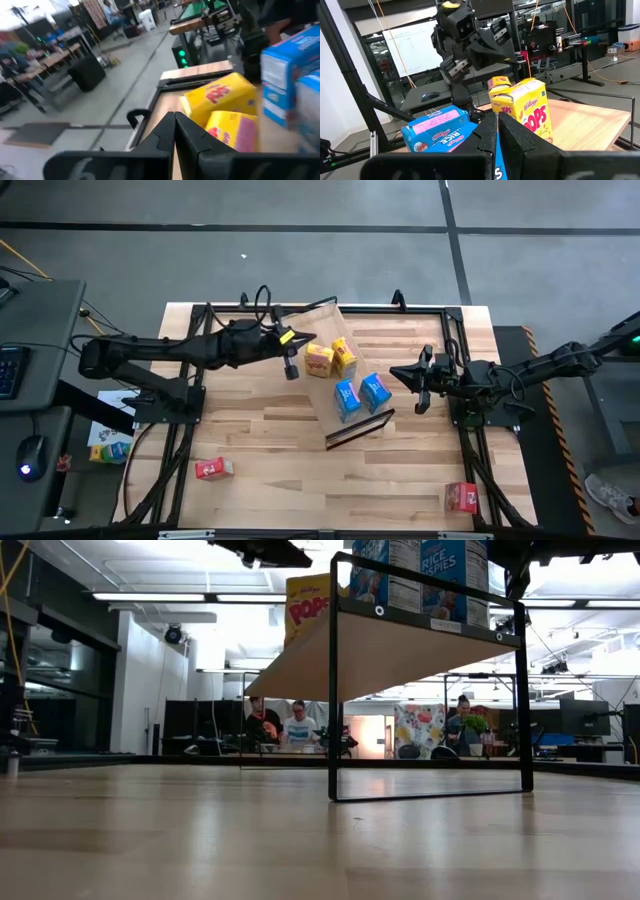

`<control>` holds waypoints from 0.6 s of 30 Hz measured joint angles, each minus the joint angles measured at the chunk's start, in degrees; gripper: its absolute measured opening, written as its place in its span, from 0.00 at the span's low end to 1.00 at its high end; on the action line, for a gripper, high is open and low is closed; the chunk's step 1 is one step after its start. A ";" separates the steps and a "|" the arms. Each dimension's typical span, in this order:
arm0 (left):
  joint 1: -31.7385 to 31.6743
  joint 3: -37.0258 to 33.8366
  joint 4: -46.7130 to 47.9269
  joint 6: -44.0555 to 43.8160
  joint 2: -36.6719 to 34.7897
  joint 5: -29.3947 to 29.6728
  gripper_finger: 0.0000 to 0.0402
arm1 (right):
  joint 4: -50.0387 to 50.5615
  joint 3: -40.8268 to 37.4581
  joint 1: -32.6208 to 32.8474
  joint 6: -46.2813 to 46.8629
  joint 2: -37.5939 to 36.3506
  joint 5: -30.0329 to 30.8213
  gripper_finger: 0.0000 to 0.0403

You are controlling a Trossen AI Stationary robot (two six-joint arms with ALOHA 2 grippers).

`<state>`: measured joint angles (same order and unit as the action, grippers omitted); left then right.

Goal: Stack cereal on shelf
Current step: Put the yellow cereal box on the shelf aligned with the other yellow cereal box

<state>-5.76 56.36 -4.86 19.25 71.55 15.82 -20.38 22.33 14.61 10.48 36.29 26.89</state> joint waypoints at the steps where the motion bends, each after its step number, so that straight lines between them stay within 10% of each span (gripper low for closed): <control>1: 0.46 0.00 1.11 -1.53 -0.68 -0.03 0.00 | 0.02 0.00 0.00 0.00 0.00 0.00 0.03; 8: 8.27 -1.57 10.49 -11.50 -4.71 -0.25 0.00 | 0.44 0.00 -0.02 0.00 0.02 0.00 0.03; 18: 11.05 -21.83 -14.28 -14.75 -5.84 -0.74 0.00 | 0.43 0.00 0.00 0.01 0.00 0.00 0.03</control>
<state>5.29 34.53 -19.14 4.51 65.71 15.08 -19.95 22.33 14.61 10.49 36.30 26.89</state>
